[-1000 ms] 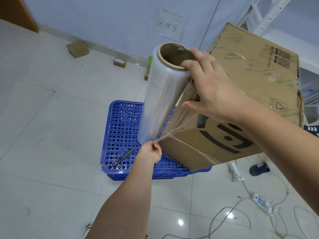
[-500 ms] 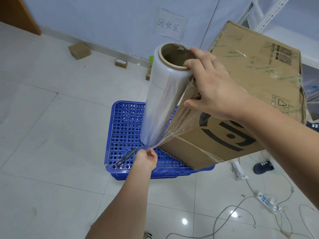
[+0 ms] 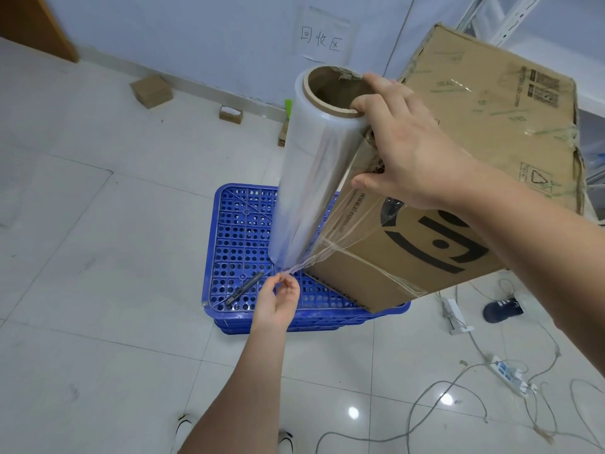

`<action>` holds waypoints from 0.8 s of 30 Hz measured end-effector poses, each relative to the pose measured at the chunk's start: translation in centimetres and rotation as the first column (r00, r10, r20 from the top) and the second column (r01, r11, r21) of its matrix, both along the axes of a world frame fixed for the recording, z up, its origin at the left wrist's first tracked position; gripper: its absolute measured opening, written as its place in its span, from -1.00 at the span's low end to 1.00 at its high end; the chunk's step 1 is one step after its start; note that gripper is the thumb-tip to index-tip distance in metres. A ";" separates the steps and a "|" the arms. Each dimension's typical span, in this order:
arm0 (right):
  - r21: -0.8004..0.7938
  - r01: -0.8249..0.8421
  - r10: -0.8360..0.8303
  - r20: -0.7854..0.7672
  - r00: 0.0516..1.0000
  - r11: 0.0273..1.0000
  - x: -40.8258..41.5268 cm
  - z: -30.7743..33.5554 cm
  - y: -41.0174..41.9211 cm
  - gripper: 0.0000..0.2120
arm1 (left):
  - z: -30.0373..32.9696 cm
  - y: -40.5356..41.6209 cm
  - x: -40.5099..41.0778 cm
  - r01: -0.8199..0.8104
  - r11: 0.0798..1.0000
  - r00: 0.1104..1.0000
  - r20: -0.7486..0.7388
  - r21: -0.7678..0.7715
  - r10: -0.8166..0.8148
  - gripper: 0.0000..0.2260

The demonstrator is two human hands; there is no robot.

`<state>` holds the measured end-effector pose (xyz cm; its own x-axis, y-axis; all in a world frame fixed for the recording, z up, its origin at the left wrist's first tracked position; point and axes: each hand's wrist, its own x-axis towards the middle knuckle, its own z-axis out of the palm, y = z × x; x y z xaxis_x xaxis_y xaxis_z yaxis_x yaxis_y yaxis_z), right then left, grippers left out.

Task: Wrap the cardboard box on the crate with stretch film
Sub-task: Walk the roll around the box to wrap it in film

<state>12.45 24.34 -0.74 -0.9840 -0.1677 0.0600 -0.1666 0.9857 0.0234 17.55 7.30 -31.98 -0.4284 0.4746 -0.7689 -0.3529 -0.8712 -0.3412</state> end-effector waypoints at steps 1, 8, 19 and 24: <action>0.001 -0.002 0.002 -0.001 1.000 1.000 0.0 0.0 0.0 -0.16 | -0.1 0.0 -0.3 0.017 1.000 1.000 -0.001 -0.002 -0.017 -0.73; 0.005 -0.009 0.009 -0.007 1.000 1.000 0.0 -0.1 0.0 -0.17 | -0.6 0.7 -2.2 0.215 0.972 0.976 0.001 -0.091 -0.216 -0.81; 0.019 -0.019 0.019 -0.014 1.000 1.000 0.0 0.0 0.0 -0.16 | -1.8 1.4 -1.8 0.272 0.947 0.960 -0.016 -0.168 -0.279 -0.88; 0.007 -0.013 0.013 -0.010 1.000 1.000 0.0 0.1 0.0 -0.15 | -3.0 1.4 -0.5 -0.029 0.992 1.000 0.005 -0.123 0.030 -0.77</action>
